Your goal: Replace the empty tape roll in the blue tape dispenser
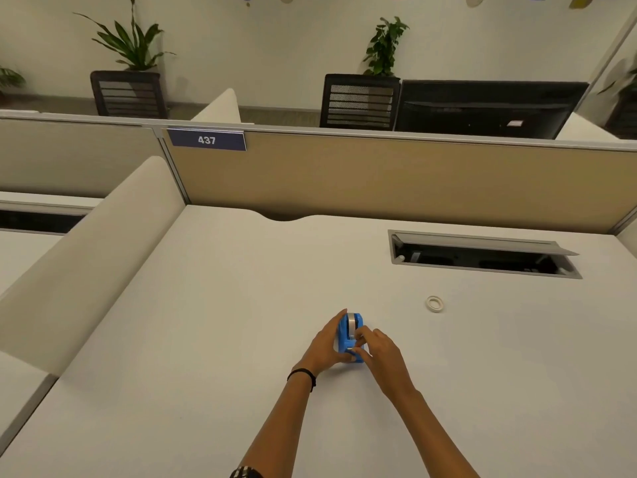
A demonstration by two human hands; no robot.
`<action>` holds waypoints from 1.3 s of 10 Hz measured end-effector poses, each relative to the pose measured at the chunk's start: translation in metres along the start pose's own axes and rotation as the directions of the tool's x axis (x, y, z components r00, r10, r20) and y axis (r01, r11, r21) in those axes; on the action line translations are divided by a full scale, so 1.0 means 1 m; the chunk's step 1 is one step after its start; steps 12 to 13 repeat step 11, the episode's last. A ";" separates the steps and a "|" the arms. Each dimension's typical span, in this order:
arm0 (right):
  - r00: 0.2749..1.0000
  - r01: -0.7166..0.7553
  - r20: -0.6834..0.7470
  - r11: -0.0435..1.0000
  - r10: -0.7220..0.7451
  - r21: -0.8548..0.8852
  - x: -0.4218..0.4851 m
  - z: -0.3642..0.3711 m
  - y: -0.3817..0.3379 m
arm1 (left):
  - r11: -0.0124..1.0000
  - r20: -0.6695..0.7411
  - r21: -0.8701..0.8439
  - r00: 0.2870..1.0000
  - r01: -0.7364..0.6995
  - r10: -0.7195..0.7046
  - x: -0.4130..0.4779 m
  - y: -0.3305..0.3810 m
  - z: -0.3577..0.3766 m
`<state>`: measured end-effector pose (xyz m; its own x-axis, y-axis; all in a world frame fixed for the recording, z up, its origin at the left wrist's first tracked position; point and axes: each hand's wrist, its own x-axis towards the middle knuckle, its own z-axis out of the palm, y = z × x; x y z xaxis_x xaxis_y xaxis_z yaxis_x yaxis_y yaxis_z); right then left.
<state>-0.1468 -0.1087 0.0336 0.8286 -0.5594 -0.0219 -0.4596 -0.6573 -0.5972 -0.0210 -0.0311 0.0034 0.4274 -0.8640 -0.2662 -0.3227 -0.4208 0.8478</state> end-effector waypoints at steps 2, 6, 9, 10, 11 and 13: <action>1.000 0.008 0.014 1.000 -0.008 -0.017 -0.006 0.000 0.003 | 0.999 0.064 0.042 0.997 0.028 -0.031 -0.008 0.001 -0.005; 0.989 -0.052 0.144 0.996 0.042 0.069 -0.030 0.009 0.011 | 0.985 0.107 0.144 0.988 0.095 -0.111 -0.030 0.005 -0.004; 0.997 -0.034 0.075 0.989 0.023 0.143 -0.027 -0.009 -0.002 | 0.974 0.082 0.133 0.977 0.184 -0.196 -0.051 0.012 0.000; 0.997 -0.046 0.064 0.984 0.035 0.172 -0.025 -0.019 0.001 | 0.966 0.077 0.153 0.972 0.209 -0.222 -0.057 0.014 -0.001; 0.988 -0.056 0.147 0.989 0.036 0.135 -0.016 -0.034 0.007 | 0.969 0.129 0.156 0.969 0.190 -0.210 -0.062 0.017 -0.007; 0.988 -0.056 0.147 0.989 0.036 0.135 -0.016 -0.034 0.007 | 0.969 0.129 0.156 0.969 0.190 -0.210 -0.062 0.017 -0.007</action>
